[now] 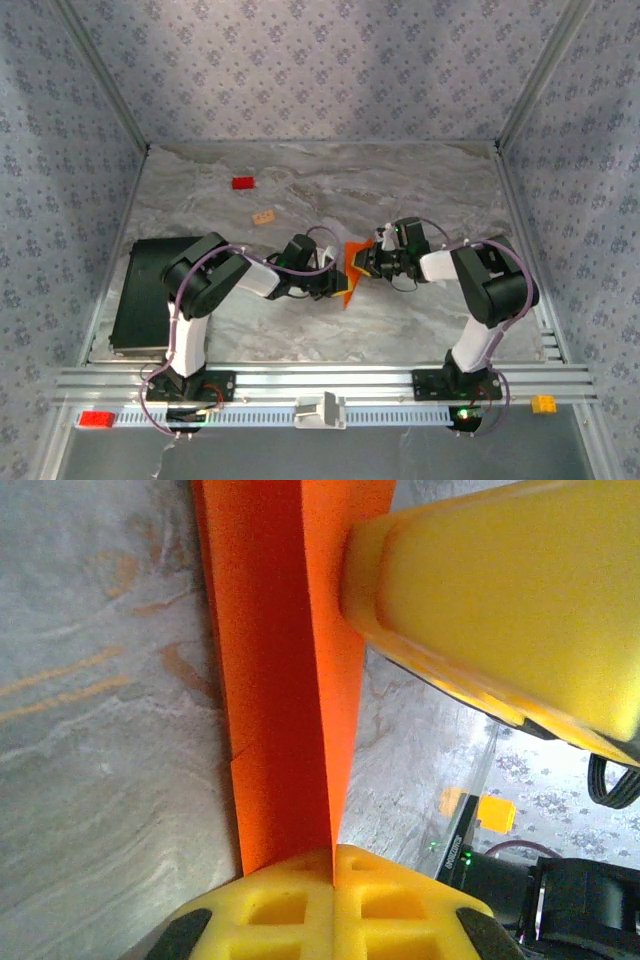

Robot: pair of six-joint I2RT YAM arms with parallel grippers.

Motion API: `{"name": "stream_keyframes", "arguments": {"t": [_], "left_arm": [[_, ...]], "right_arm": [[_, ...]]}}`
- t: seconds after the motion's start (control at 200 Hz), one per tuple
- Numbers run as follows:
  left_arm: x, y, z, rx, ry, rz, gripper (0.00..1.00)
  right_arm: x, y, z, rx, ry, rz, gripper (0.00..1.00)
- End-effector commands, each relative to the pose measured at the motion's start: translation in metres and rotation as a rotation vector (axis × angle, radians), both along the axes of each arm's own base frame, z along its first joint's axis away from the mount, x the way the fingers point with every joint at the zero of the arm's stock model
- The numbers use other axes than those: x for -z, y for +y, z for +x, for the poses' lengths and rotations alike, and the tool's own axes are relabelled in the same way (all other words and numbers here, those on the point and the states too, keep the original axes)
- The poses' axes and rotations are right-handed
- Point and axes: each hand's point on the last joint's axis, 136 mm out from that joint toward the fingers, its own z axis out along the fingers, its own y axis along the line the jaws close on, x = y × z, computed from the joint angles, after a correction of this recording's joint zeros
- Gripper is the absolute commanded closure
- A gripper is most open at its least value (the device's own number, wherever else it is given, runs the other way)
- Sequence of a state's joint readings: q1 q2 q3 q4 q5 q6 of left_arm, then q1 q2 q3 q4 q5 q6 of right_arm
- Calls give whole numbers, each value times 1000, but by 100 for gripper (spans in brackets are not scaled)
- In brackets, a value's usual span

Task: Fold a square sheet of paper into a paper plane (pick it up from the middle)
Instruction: Fold the wing for the fifth time at the center of the table.

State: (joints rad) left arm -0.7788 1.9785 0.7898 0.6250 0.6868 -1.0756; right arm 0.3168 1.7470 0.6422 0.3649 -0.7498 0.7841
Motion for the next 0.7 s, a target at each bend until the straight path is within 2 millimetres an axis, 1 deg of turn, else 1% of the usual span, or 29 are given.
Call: {"name": "stream_keyframes", "arguments": {"t": [0.0,0.185,0.38,0.465,0.55,0.695], "left_arm": [[47,26,-5,-72,80,175,100],[49,28,-5,-76,86,189,100],[49,28,-6,-71,79,202,100],[43,26,-6,-53,61,203,95],[33,21,-8,-23,35,200,89],[15,12,-9,2,6,168,86]], "right_arm": [[5,0,1,-21,7,-13,84],[17,-2,-2,-26,37,-54,84],[36,-9,-9,-26,93,-124,84],[41,-10,-13,-31,110,-144,84],[44,-11,-14,-28,117,-159,84],[46,-13,-16,-29,124,-178,84]]}}
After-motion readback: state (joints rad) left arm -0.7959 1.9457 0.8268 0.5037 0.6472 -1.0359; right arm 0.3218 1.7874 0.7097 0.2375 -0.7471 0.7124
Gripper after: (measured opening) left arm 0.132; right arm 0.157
